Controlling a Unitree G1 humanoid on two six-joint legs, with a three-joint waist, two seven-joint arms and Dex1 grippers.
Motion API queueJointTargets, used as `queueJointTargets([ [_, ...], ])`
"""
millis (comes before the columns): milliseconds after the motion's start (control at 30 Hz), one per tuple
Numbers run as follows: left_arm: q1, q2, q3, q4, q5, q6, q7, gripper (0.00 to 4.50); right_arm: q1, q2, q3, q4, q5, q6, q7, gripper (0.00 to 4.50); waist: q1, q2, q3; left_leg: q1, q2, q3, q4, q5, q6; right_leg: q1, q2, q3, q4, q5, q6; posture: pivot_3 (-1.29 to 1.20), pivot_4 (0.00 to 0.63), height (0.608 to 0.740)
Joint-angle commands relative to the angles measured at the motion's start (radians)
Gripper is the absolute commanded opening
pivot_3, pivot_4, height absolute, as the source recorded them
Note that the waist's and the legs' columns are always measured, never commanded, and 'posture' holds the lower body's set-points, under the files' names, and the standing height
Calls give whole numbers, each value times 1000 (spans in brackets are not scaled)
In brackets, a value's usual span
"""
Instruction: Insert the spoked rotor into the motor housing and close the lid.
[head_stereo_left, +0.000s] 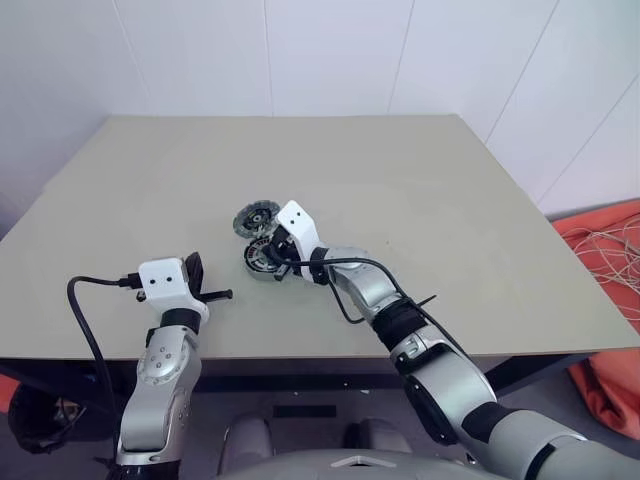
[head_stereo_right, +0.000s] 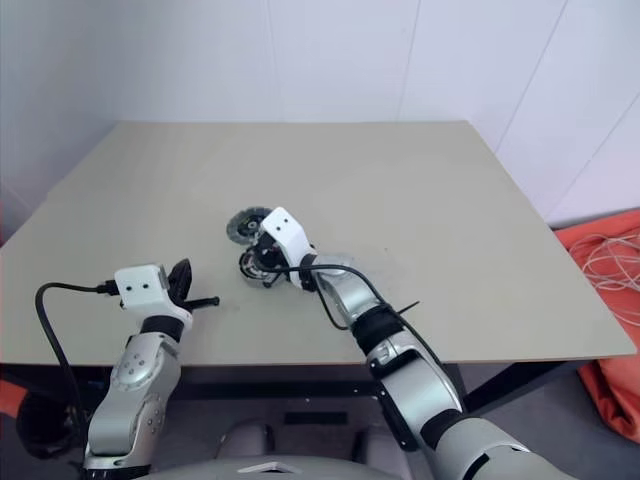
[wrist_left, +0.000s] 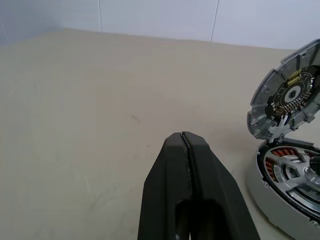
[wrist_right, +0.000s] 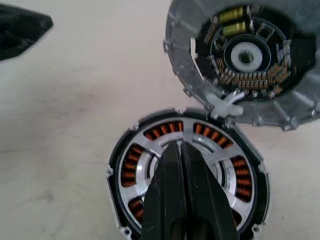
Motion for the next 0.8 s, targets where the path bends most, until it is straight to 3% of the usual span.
queueJointTargets([
  [33, -2, -10, 9, -42, 10, 3, -7, 27, -30, 0, -6, 51, -26, 19, -6, 0, 0, 0, 0, 0, 0, 0, 0, 0, 0, 0, 0, 0, 0, 0, 0, 0, 0, 740],
  [333, -5, -22, 14, -39, 10, 14, -15, 27, -5, -35, -27, -104, 6, 54, 62, 0, 2, 0, 0, 1, 0, 0, 0, 0, 0, 1, 0, 0, 0, -2, 4, 0, 0, 740],
  [633, -35, -37, 22, -11, 11, 18, -27, 27, -21, -115, 38, -271, -27, 110, 177, 0, -1, 0, 0, 0, 0, 0, -1, 0, 0, 0, 0, 0, 0, 0, -1, 0, 0, 740],
  [733, -41, -44, 26, -4, 12, 17, -26, 0, -38, -126, 60, -256, -46, 97, 198, 613, 1, 1, 0, 0, 0, 0, -1, 0, 0, -1, 0, 0, 0, 0, -1, 0, 0, 740],
  [800, -42, -47, 29, -1, 13, 15, -26, 0, -45, -130, 71, -250, -56, 91, 212, 1254, 1, 1, 1, -1, 0, 0, -1, 0, 0, -1, 0, 0, 0, 0, 0, 0, 0, 740],
])
